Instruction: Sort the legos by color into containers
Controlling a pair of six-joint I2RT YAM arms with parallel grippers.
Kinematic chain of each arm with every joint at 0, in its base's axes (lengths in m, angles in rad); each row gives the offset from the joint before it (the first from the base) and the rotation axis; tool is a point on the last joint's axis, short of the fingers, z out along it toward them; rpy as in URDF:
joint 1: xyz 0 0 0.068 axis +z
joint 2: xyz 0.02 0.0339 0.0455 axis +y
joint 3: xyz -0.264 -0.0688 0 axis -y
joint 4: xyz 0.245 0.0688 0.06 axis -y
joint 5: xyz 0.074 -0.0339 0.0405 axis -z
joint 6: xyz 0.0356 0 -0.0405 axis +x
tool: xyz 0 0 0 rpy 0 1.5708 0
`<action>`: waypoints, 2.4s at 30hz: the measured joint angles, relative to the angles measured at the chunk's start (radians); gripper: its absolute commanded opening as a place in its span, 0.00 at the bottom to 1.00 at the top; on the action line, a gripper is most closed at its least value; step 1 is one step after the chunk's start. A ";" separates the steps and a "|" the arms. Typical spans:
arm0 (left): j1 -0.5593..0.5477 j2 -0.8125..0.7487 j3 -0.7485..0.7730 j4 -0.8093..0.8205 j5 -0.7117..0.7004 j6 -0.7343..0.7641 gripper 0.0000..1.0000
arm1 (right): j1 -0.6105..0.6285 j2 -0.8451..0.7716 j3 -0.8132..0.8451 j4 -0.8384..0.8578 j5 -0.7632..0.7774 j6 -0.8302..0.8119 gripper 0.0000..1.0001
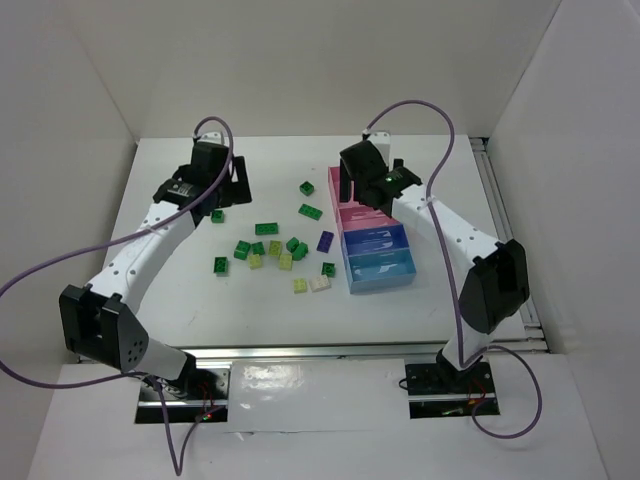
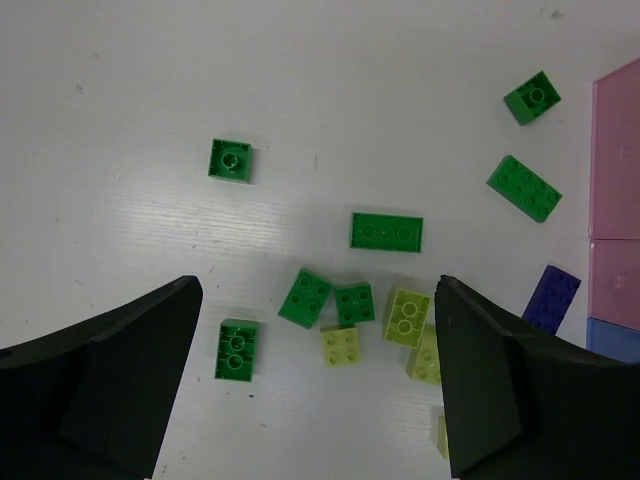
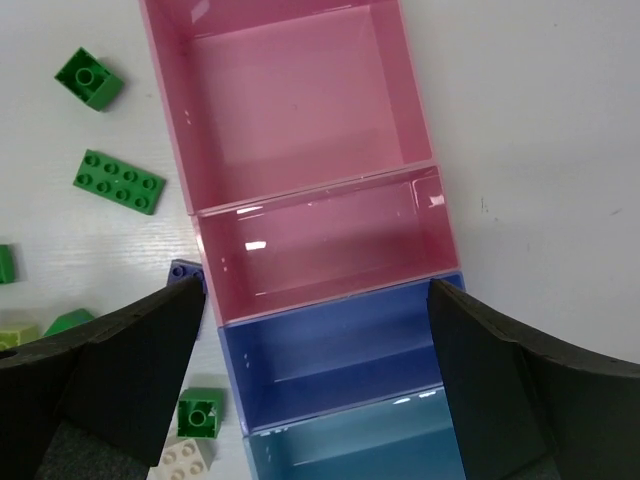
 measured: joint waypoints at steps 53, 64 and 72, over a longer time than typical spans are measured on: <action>0.180 0.246 0.118 -0.190 0.169 -0.051 0.99 | -0.021 0.953 0.830 0.145 -0.430 -0.267 0.79; 0.187 0.256 0.109 -0.184 0.198 -0.049 0.99 | -0.022 0.966 0.851 0.159 -0.428 -0.288 0.44; 0.193 0.296 0.124 -0.188 0.214 -0.048 1.00 | -0.010 0.917 0.814 0.195 -0.475 -0.288 0.39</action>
